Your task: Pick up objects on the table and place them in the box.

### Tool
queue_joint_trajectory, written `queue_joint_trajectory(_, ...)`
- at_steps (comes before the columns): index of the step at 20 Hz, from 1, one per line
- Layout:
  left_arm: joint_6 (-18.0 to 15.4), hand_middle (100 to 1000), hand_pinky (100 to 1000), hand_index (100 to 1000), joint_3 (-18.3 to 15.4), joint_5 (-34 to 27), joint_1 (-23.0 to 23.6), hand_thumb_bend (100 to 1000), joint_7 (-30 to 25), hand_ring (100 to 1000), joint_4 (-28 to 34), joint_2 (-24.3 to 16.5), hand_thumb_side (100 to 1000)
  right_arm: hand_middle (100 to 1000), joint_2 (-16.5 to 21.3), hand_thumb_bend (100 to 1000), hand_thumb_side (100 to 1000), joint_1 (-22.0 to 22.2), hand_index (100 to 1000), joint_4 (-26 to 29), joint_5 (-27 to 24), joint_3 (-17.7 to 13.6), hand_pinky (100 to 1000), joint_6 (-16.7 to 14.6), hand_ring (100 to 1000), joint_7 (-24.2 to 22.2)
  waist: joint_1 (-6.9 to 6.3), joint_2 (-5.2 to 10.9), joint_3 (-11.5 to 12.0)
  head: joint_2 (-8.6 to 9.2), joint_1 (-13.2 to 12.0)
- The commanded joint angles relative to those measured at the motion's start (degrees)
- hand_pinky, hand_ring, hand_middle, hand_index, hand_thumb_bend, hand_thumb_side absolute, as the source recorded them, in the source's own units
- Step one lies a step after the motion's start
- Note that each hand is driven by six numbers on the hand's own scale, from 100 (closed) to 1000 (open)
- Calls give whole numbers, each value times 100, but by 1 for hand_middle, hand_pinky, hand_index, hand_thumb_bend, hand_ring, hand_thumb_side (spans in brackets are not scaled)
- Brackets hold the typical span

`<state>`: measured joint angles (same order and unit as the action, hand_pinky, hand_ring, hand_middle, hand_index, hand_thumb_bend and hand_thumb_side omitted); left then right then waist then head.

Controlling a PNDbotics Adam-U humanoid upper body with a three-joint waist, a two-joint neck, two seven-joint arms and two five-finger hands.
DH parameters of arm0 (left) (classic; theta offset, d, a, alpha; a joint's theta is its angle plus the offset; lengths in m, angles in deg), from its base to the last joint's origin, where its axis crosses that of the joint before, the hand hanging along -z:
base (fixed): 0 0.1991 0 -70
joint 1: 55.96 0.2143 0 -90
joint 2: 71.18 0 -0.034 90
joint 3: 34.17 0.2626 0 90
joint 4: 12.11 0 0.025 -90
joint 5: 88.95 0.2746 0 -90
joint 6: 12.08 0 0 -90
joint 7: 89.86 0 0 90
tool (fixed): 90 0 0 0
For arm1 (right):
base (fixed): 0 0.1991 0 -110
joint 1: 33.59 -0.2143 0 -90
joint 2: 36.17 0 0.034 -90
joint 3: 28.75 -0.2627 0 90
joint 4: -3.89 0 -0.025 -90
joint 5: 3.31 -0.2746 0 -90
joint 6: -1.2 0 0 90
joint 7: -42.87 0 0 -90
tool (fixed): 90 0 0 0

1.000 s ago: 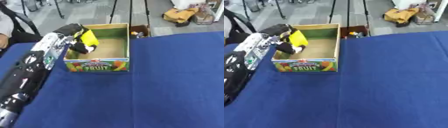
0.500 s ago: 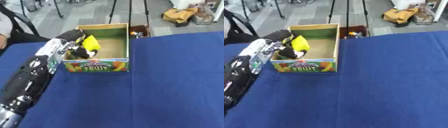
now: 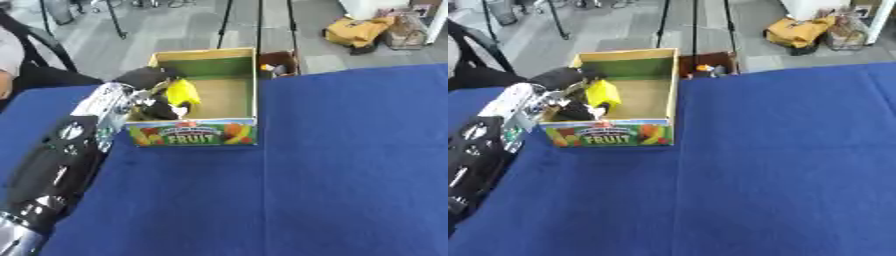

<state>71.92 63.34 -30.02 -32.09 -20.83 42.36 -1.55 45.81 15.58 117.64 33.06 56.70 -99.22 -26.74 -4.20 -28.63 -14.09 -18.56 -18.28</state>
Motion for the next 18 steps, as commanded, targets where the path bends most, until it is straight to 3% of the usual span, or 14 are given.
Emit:
queue_joint_trajectory(1, -66, 968, 749, 1000, -66, 142, -81, 371, 26, 911, 95, -123, 650, 520, 96, 182, 767, -49, 822, 85, -39, -36, 724, 10, 803, 17, 11, 145, -8, 61, -25)
queue_joint_trajectory(5, -114, 975, 758, 1000, -76, 271, -79, 452, 101, 918, 122, -123, 673, 519, 101, 184, 764, -30, 822, 85, -39, -43, 724, 22, 803, 16, 10, 150, -7, 49, -21)
queue_joint_trajectory(10, -80, 920, 731, 1000, -154, 169, -106, 441, 298, 879, 366, -156, 742, 519, 119, 182, 761, 43, 822, 85, -28, -64, 724, 46, 804, 21, 13, 222, 53, -43, 50)
queue_joint_trajectory(18, 495, 817, 639, 982, -136, -750, 148, 339, 1235, 781, 1956, -469, 790, 528, 172, 152, 762, 282, 823, 85, 51, -113, 726, 93, 804, 59, 34, 548, 336, -423, 324)
